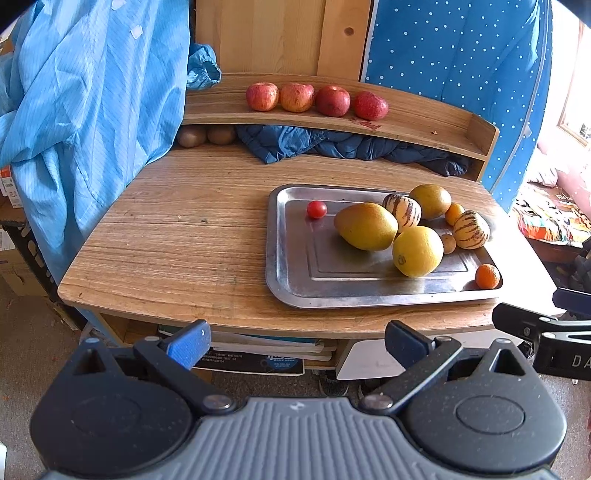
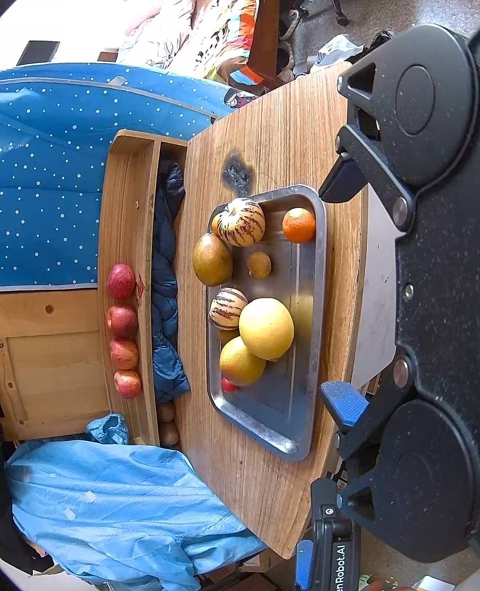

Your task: Organize fruits

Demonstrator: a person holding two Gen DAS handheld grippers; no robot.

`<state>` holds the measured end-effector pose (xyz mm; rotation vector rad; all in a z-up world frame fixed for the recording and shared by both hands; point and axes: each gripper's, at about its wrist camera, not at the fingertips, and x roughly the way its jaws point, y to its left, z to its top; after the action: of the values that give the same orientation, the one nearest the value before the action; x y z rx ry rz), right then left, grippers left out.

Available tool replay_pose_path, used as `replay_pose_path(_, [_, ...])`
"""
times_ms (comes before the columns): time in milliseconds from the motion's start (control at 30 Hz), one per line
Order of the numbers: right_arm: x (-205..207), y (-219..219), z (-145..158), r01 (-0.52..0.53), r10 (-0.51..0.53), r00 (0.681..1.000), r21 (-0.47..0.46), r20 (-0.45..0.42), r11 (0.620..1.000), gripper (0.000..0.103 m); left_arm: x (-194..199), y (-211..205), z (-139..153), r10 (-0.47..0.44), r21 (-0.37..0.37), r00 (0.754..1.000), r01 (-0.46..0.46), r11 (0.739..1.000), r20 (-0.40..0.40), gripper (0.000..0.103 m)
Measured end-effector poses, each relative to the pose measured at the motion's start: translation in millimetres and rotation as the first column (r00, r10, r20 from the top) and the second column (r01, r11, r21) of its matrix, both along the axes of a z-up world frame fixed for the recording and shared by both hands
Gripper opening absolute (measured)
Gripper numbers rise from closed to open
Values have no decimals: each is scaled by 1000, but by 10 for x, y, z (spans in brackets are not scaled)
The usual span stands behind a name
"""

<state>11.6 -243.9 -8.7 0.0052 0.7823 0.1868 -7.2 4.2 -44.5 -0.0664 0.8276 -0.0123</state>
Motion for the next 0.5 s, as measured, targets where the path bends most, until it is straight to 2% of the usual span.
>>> replay_pose_path(500, [26,4,-12,9,-9,1000,-2,-2,1000,102,40,25,-22,3,-1,1000,-3,1000,-8,102])
